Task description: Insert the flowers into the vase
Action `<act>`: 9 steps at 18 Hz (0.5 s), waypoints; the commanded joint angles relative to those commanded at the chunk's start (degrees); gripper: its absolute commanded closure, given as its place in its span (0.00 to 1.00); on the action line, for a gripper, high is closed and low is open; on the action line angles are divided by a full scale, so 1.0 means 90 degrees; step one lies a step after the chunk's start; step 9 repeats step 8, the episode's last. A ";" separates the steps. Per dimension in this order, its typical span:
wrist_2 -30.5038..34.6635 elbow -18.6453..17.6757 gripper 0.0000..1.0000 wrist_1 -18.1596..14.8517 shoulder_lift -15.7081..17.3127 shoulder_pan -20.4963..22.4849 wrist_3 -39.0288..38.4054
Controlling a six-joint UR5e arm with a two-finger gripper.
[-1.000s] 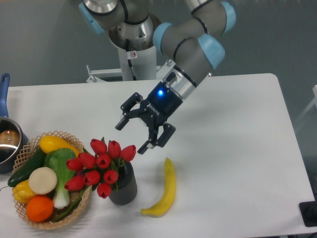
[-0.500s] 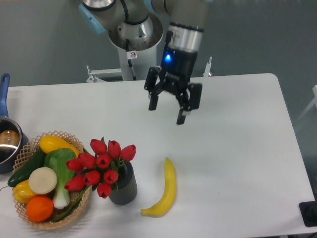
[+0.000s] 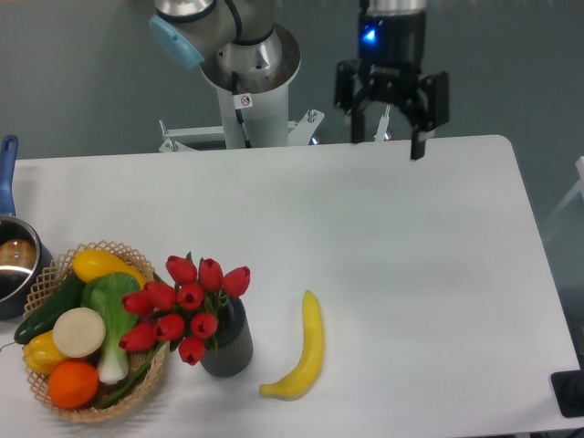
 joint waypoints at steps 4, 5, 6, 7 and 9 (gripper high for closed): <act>0.0000 -0.0010 0.00 -0.0069 0.0040 0.0138 0.0325; 0.0000 -0.0020 0.00 -0.0070 0.0040 0.0138 0.0315; 0.0000 -0.0039 0.00 -0.0060 0.0069 0.0138 0.0315; 0.0000 -0.0049 0.00 -0.0050 0.0079 0.0138 0.0315; 0.0000 -0.0049 0.00 -0.0050 0.0069 0.0138 0.0315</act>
